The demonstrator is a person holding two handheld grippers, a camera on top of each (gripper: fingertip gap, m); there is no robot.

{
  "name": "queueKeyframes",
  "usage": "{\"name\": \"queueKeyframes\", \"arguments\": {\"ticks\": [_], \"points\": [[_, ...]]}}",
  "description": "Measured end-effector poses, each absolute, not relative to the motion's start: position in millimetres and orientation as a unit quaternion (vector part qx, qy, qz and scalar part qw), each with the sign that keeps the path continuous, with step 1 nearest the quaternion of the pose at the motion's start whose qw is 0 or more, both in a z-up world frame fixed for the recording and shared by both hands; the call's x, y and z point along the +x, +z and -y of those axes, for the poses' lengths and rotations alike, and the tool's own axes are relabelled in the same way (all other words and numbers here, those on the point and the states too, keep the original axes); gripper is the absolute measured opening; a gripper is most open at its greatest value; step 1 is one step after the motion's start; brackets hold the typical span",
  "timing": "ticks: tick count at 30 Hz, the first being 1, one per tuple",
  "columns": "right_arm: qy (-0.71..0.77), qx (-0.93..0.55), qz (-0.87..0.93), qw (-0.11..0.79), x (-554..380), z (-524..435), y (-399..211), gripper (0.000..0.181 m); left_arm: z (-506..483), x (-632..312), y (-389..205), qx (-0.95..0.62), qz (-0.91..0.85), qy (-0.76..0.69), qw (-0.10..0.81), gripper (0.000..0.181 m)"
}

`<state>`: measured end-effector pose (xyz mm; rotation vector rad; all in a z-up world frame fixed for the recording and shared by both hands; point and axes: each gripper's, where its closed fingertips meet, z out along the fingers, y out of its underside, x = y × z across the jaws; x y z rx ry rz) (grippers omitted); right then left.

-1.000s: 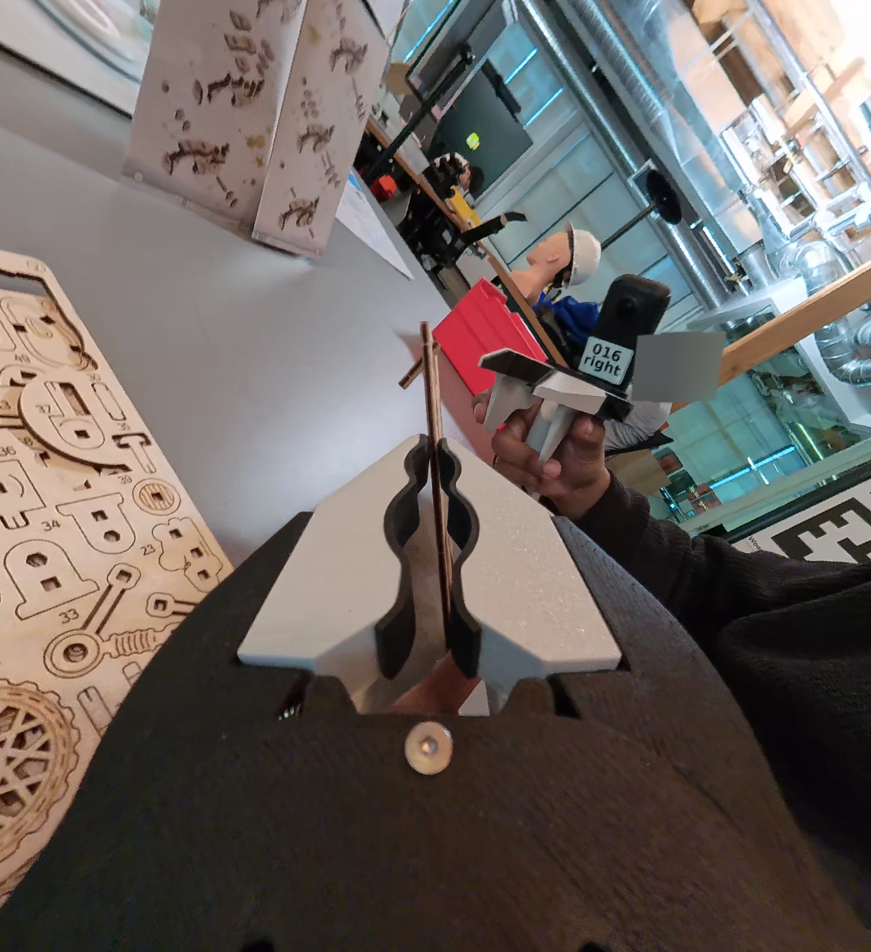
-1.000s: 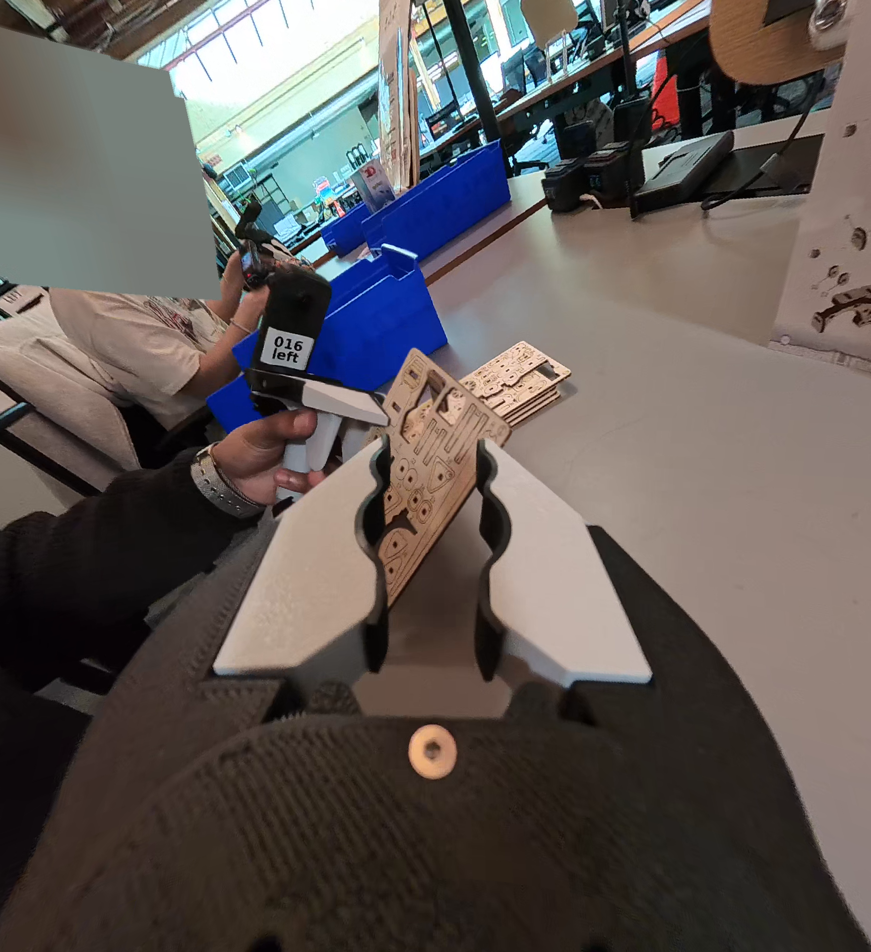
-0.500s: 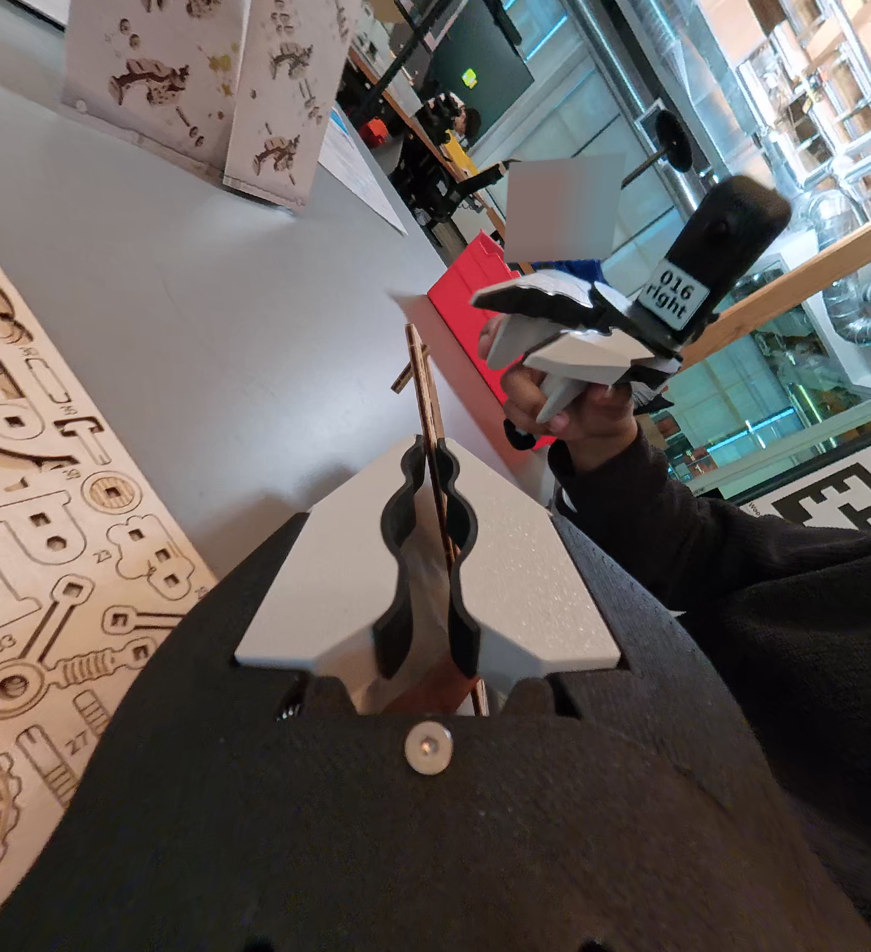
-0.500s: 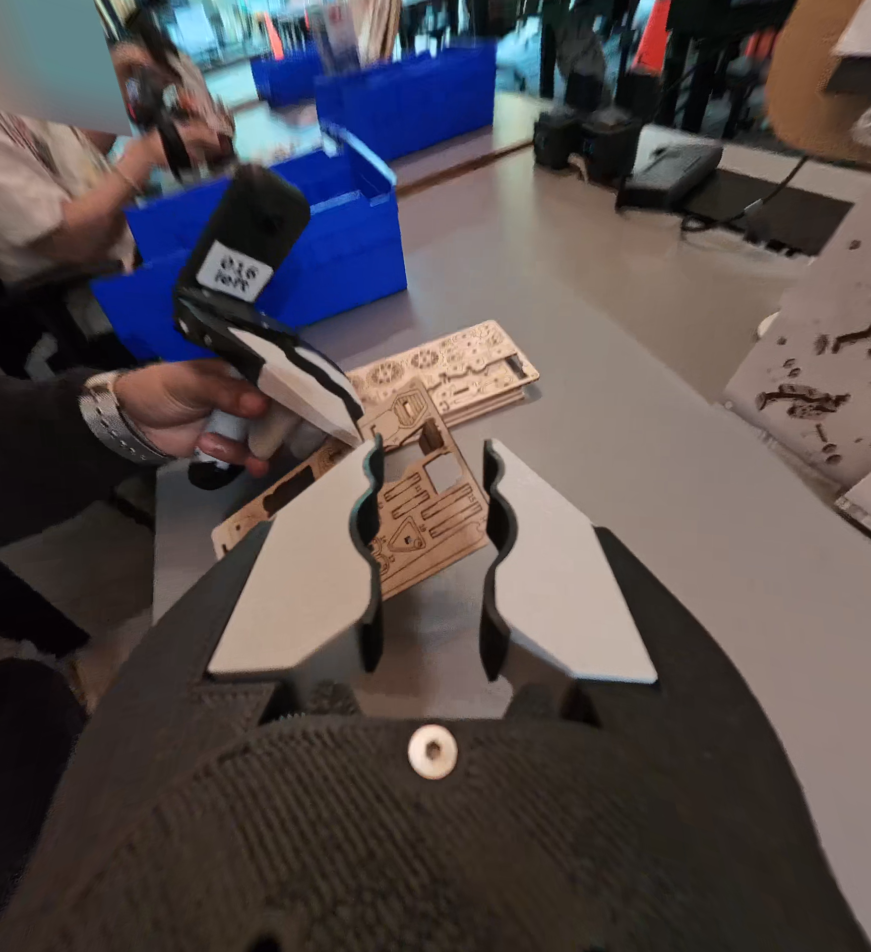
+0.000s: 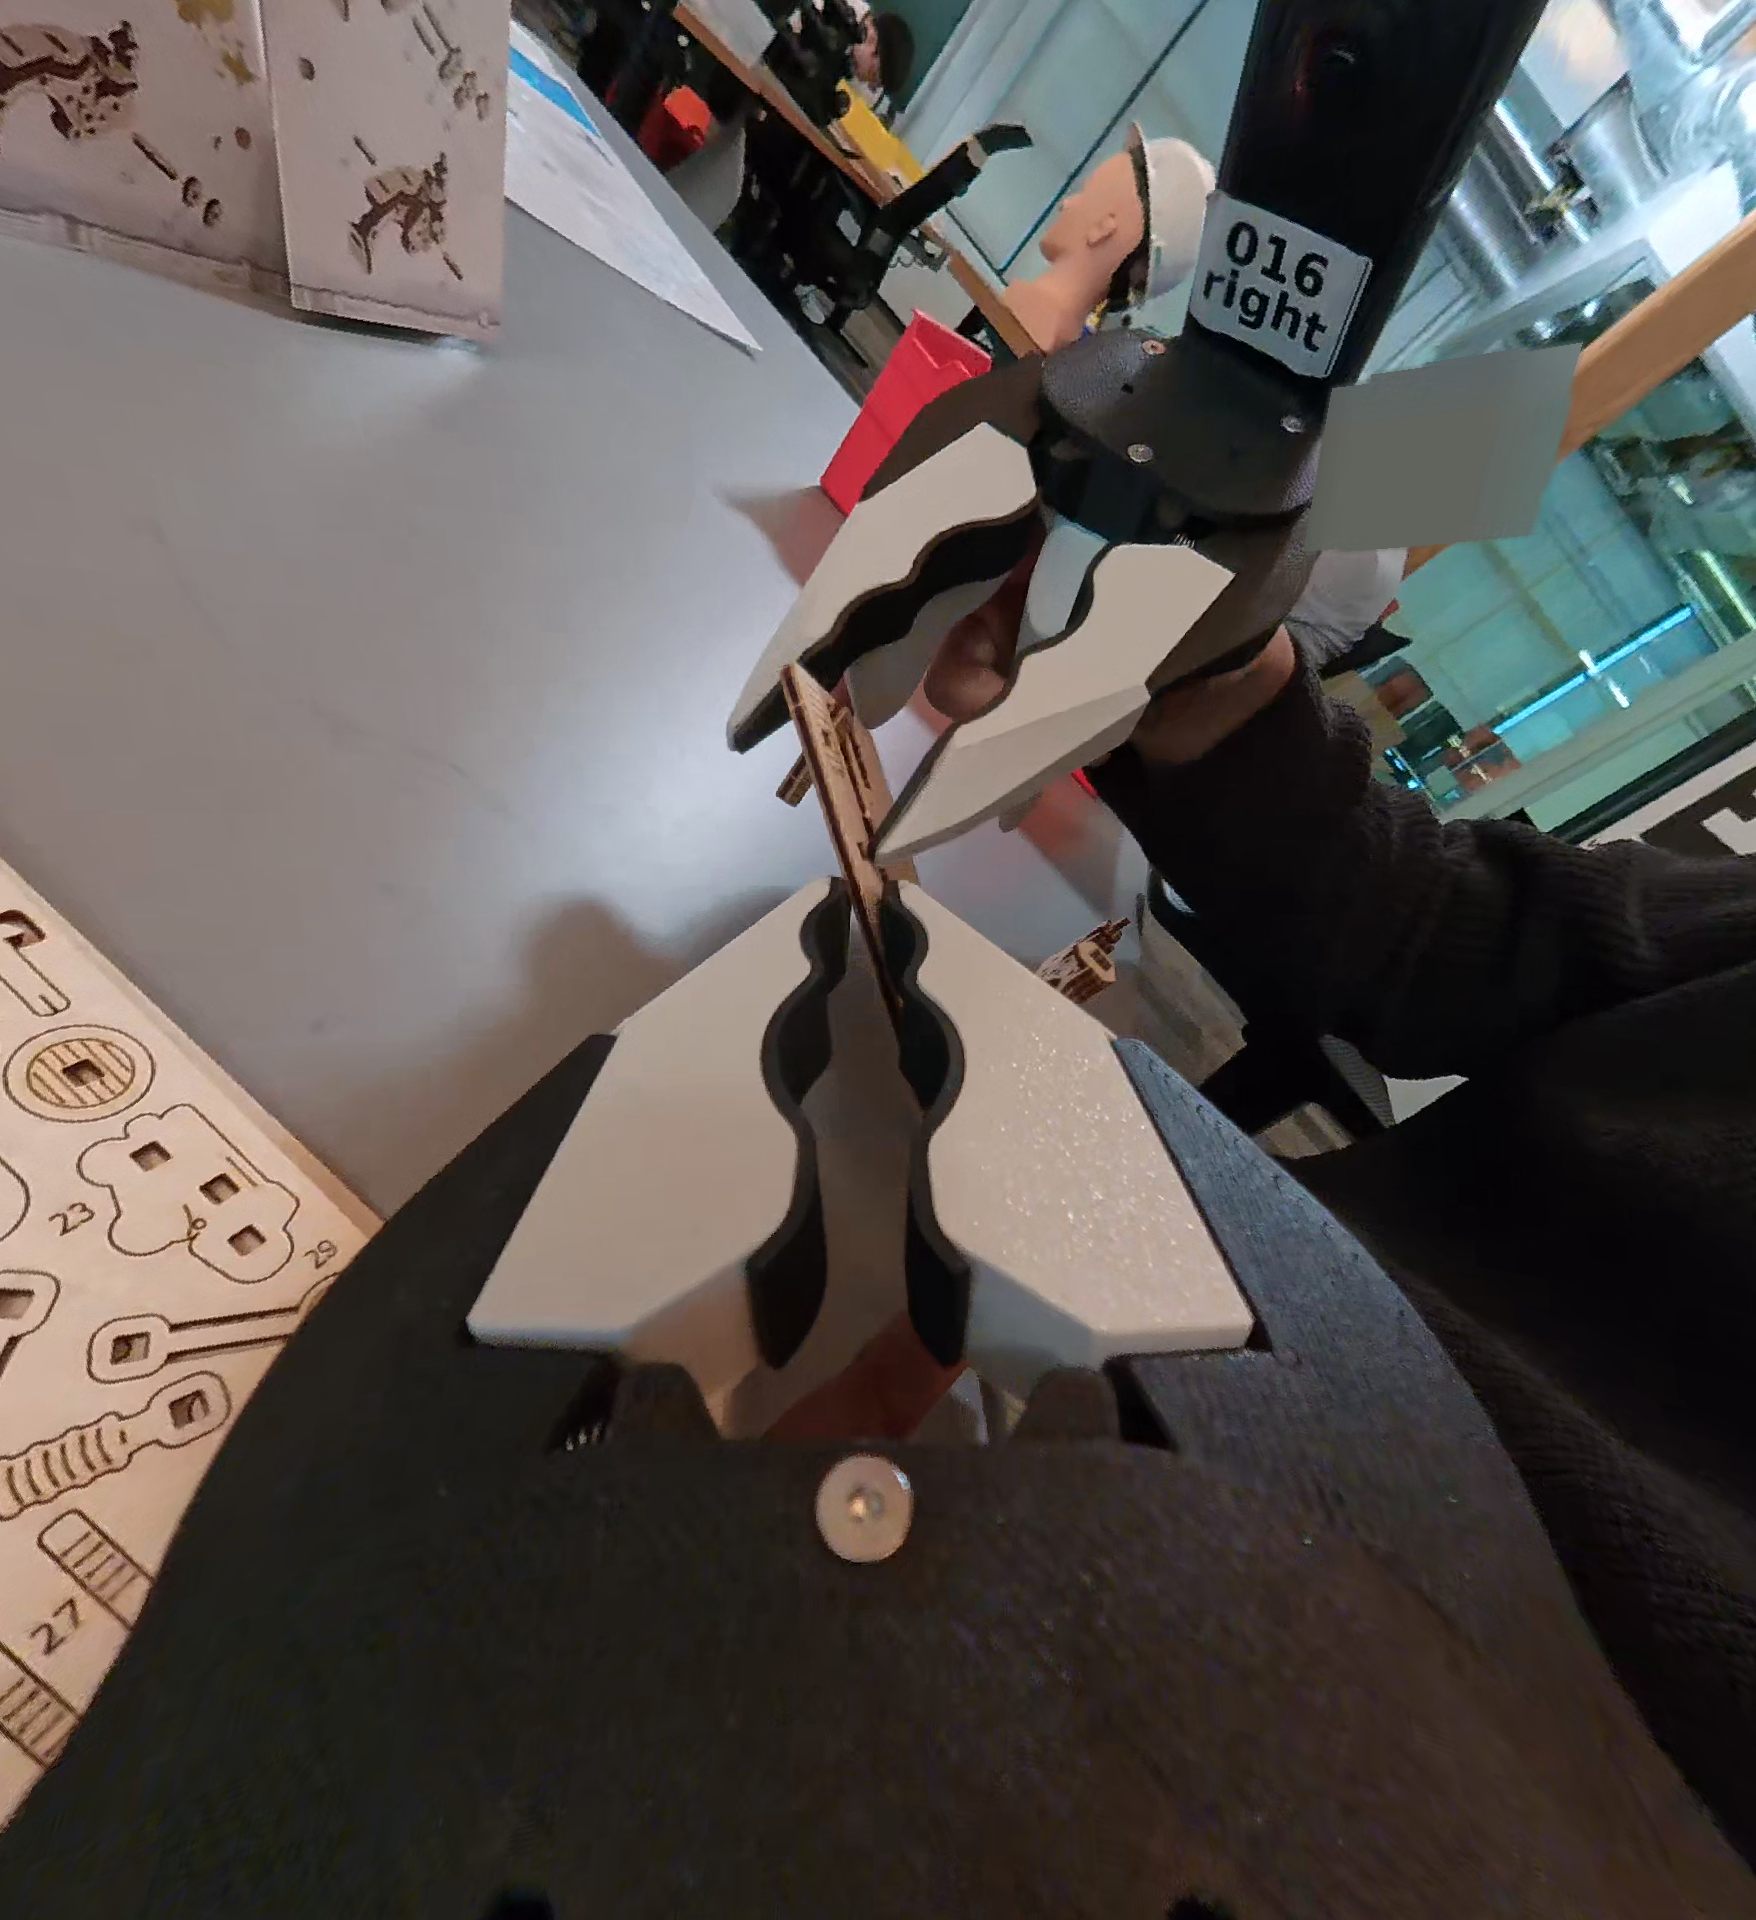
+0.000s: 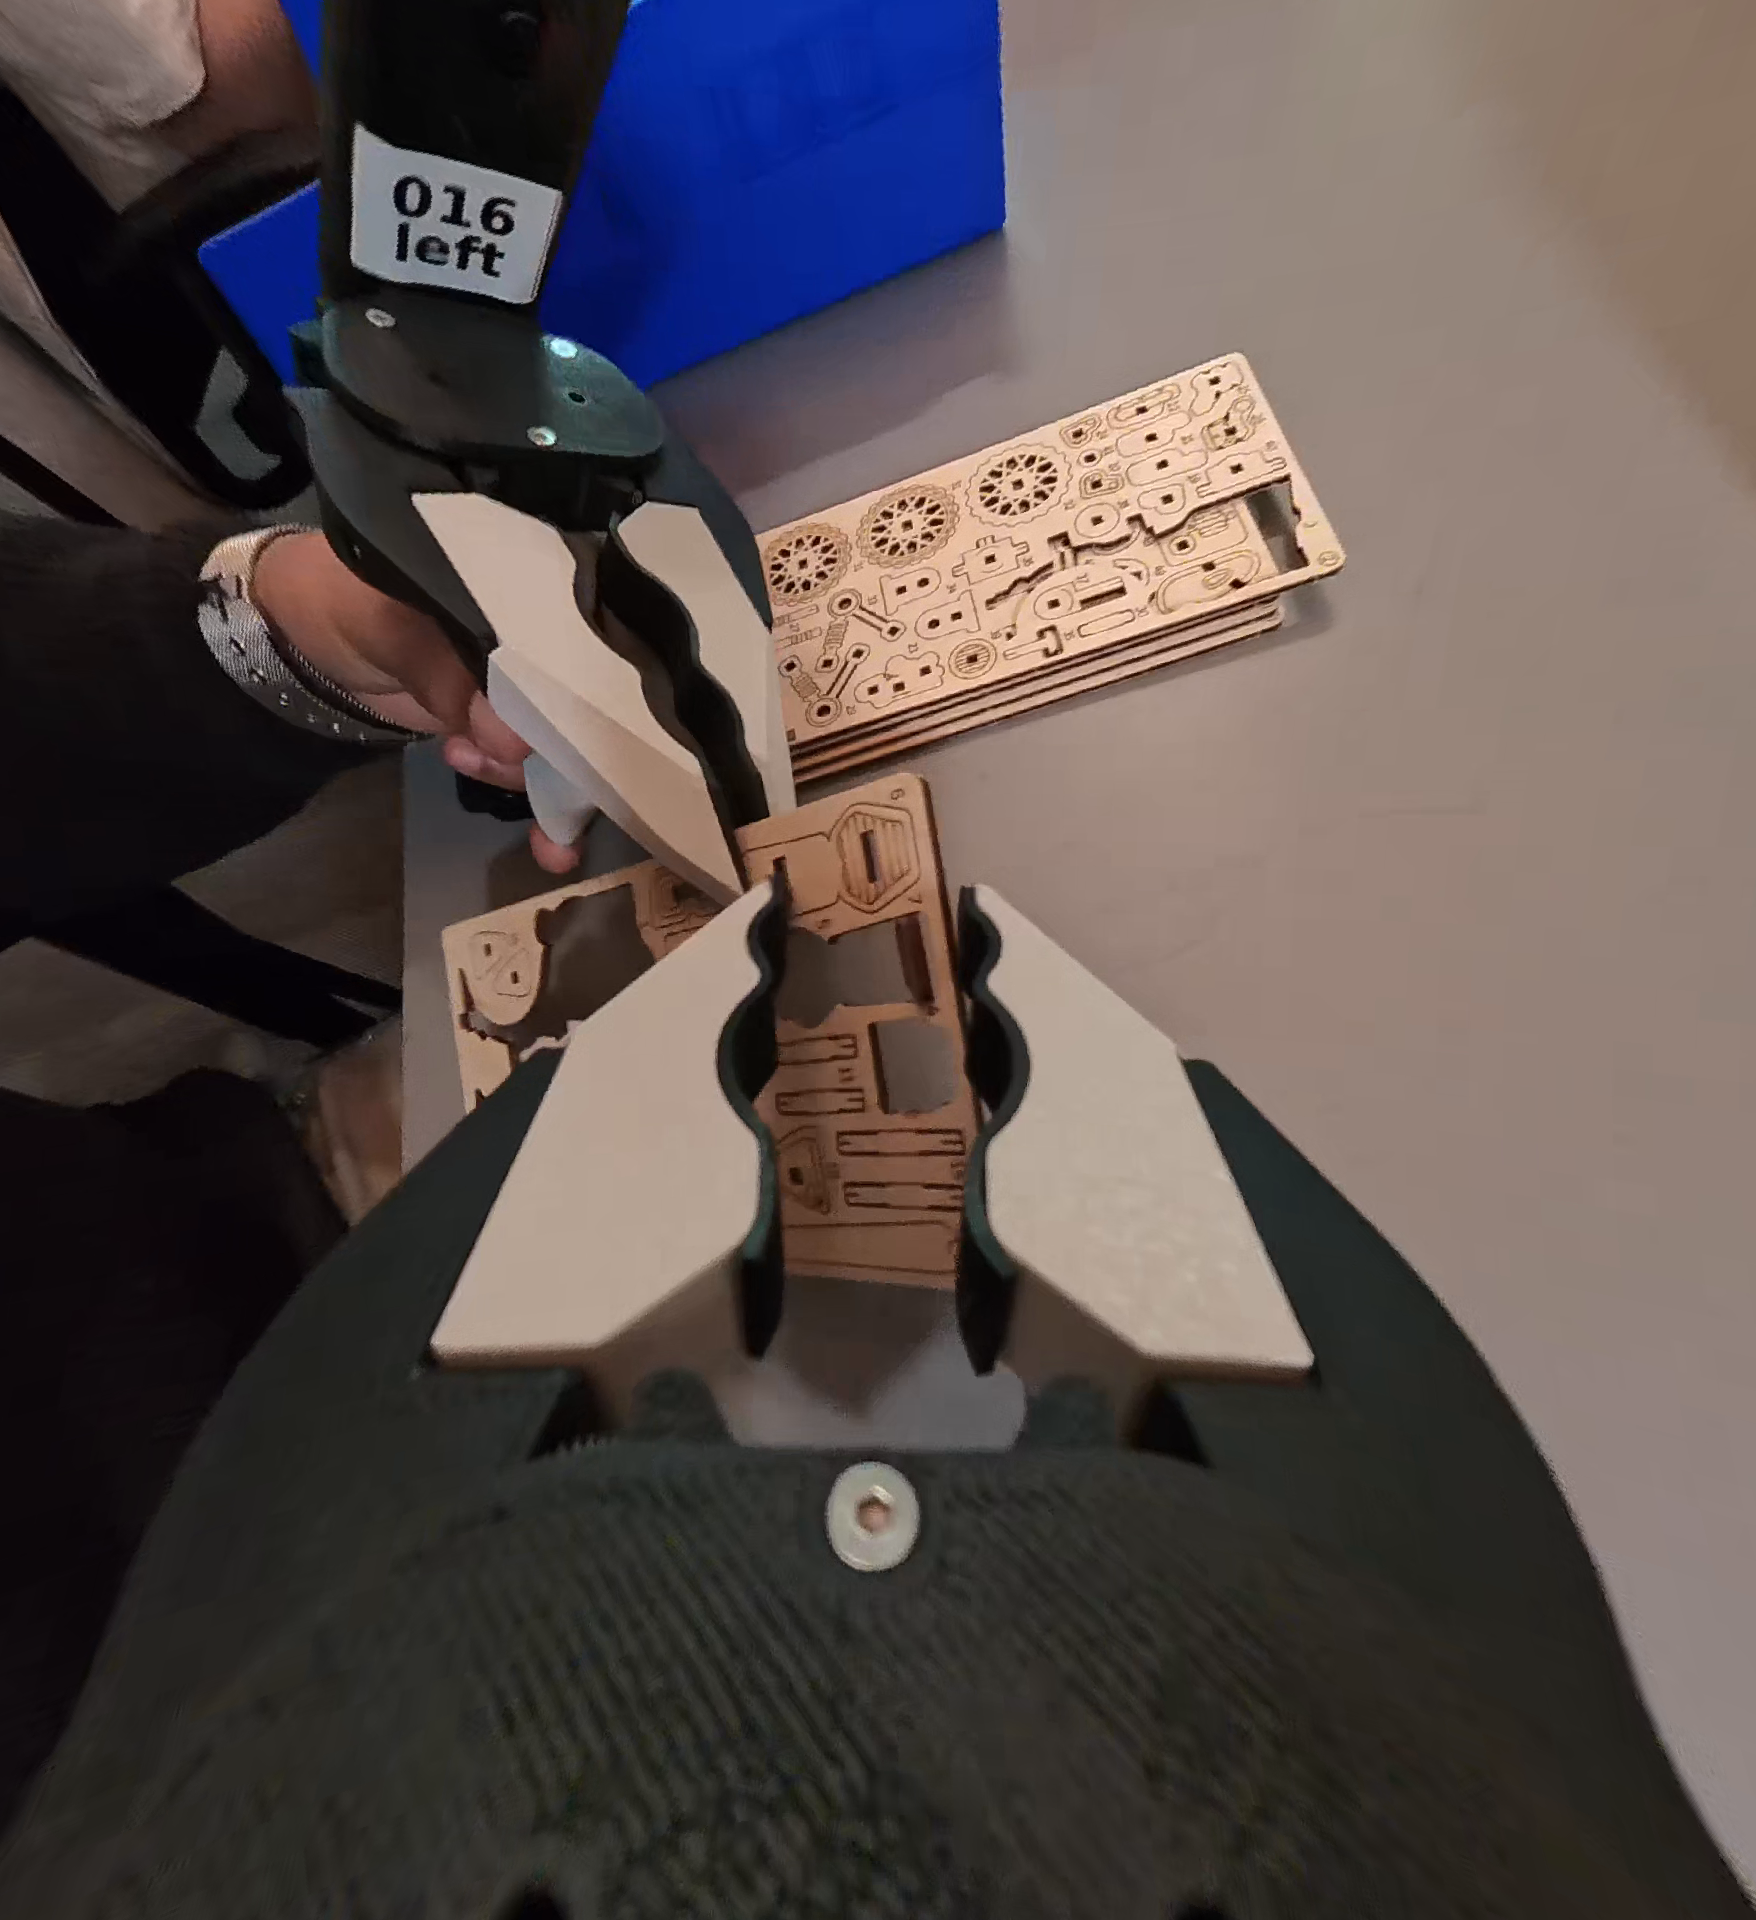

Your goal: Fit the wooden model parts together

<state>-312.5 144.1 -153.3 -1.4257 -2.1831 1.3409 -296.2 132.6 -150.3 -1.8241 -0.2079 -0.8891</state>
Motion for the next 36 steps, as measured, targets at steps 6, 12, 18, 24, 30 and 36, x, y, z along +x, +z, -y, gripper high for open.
{"name": "queueKeyframes", "arguments": {"ticks": [6, 12, 18, 24, 30, 36], "points": [[0.495, -0.499, 0.706, 0.086, -316.1, -150.0, -146.3, 0.014, -133.6, -302.9, -158.7, -0.774, 0.101, -0.351, 0.517, 0.010], [0.497, -0.499, 0.705, 0.086, -315.5, -149.5, -149.1, 0.014, -133.0, -301.8, -161.0, -0.769, 0.109, -0.373, 0.507, 0.009], [0.496, -0.506, 0.701, 0.080, -315.3, -151.0, -151.4, 0.025, -133.1, -301.4, -150.7, -0.750, 0.114, -0.393, 0.520, 0.003], [0.513, -0.519, 0.677, 0.099, -321.8, -162.4, -141.2, 0.032, -132.2, -303.0, -151.8, -0.751, 0.118, -0.393, 0.517, 0.003], [0.521, -0.523, 0.664, 0.119, -320.5, -179.2, -134.0, 0.028, -131.6, -307.3, -153.3, -0.748, 0.128, -0.396, 0.517, 0.002], [0.479, -0.488, 0.704, 0.194, -316.8, -177.9, -138.5, 0.016, -132.3, -311.6, -159.1, -0.754, 0.144, -0.390, 0.510, 0.003]]}}
